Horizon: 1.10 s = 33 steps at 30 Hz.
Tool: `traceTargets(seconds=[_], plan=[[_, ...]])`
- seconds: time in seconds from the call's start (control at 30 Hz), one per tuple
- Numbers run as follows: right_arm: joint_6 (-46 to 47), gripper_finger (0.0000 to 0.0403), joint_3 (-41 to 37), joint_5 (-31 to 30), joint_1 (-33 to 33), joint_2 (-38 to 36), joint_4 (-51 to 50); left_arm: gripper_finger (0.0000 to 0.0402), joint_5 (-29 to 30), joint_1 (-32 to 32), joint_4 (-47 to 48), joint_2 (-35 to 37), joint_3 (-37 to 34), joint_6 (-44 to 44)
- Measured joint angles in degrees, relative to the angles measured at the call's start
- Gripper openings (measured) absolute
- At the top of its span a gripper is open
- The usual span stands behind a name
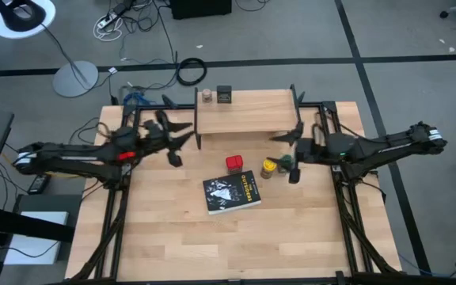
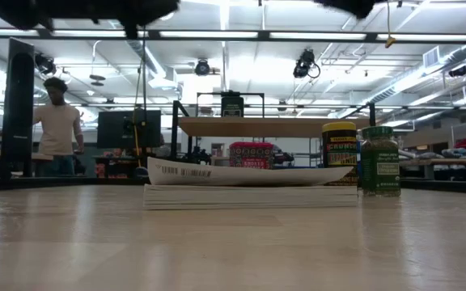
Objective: Shelf spices
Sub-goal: Put the red seasoning on the shelf
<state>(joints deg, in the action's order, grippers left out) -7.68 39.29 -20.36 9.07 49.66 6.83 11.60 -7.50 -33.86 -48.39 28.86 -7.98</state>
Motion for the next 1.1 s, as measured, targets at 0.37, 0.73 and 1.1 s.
traceTargets(seconds=[0.37, 0.73, 1.1], plan=[[3.9, 0.0293, 7.5, 8.4, -8.4, 15.9, -10.6, 0.0118, 14.8, 5.2, 20.6, 19.7, 0.0, -2.4], [-5.9, 0.0293, 30.8, 18.2, -11.6, 40.3, -37.3, 0.0118, 15.3, 5.5, 25.3, 20.7, 0.0, -1.7], [-9.4, 0.0293, 41.8, 23.1, -14.3, 54.5, -43.7, 0.0117, 12.6, 5.5, 26.0, 20.7, 0.0, -3.3]])
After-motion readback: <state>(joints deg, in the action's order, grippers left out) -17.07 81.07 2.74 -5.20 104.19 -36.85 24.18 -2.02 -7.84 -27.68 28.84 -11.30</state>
